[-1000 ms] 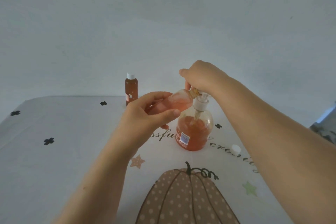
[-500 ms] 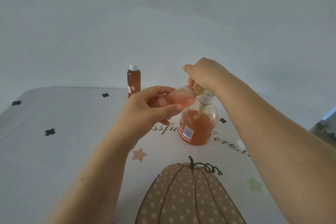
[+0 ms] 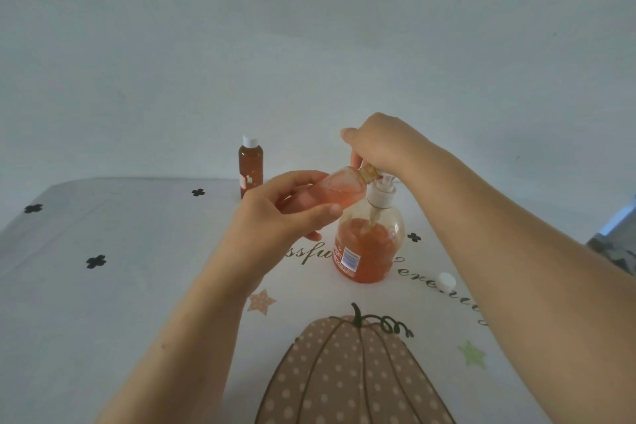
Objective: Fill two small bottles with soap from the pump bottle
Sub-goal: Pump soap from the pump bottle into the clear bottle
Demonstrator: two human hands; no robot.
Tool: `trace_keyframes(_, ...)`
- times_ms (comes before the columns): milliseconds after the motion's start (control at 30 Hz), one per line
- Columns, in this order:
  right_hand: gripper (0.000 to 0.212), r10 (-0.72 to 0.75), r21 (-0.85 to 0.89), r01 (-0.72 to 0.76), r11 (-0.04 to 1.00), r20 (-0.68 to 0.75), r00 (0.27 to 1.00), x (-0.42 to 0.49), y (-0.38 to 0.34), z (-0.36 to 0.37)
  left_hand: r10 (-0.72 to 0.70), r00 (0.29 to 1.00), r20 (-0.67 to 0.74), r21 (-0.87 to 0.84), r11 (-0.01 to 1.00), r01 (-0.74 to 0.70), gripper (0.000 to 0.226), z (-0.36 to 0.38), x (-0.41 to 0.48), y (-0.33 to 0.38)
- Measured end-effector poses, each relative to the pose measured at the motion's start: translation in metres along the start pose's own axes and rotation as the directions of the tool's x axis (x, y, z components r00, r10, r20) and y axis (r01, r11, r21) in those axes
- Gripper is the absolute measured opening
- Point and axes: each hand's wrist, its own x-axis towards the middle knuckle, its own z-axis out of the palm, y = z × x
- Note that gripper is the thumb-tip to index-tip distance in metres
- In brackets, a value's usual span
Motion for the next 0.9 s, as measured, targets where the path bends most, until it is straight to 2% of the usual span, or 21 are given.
trace_keyframes(433,0.041,0.028,0.075,-0.027,0.997,-0.008,1.000,0.000,0.008,0.014,-0.032,0.999,0.028,0.033,0.999,0.031,0.039,-0.004,0.003,-0.004)
trace_keyframes(700,0.041,-0.024,-0.006,0.024,1.000,-0.037,0.999,0.000,0.001,-0.001,-0.001,1.000,0.007,0.008,1.000,0.001,0.044,-0.001,0.000,-0.001)
trace_keyframes(900,0.042,0.022,0.041,-0.023,0.999,0.020,1.000,0.001,0.001,0.003,-0.013,1.000,0.013,0.019,1.000,0.013,0.041,-0.002,0.002,-0.003)
